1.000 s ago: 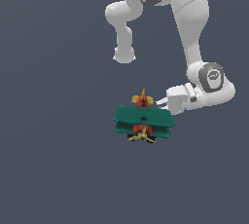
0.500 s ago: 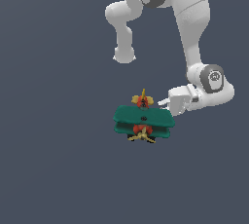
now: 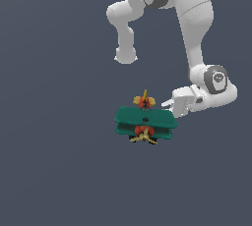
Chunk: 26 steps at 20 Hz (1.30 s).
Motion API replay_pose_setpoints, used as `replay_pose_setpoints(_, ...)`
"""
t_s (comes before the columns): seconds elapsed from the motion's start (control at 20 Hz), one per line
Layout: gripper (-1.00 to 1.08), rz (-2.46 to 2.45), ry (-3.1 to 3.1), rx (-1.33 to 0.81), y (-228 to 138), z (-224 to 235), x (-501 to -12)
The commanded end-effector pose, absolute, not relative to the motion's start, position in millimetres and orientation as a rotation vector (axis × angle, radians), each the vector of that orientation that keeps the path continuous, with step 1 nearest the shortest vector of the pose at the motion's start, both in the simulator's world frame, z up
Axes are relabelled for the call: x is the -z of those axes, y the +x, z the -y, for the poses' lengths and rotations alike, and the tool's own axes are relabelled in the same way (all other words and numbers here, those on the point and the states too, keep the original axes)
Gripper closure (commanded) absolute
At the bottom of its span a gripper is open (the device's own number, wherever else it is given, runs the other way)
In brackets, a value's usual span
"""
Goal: Pick up the object and move it to a goal position.
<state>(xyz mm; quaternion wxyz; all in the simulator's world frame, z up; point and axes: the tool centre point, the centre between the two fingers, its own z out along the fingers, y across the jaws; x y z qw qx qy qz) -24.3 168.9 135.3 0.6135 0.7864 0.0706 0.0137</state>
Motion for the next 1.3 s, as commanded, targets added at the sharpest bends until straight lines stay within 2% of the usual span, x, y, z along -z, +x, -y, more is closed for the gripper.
replay_pose_setpoints(0.0, -0.20, -0.163, 1.805, -0.040, -24, -170, -136)
replay_pose_setpoints(1.25, -0.20, -0.159, 1.732, -0.061, -20, -163, -133)
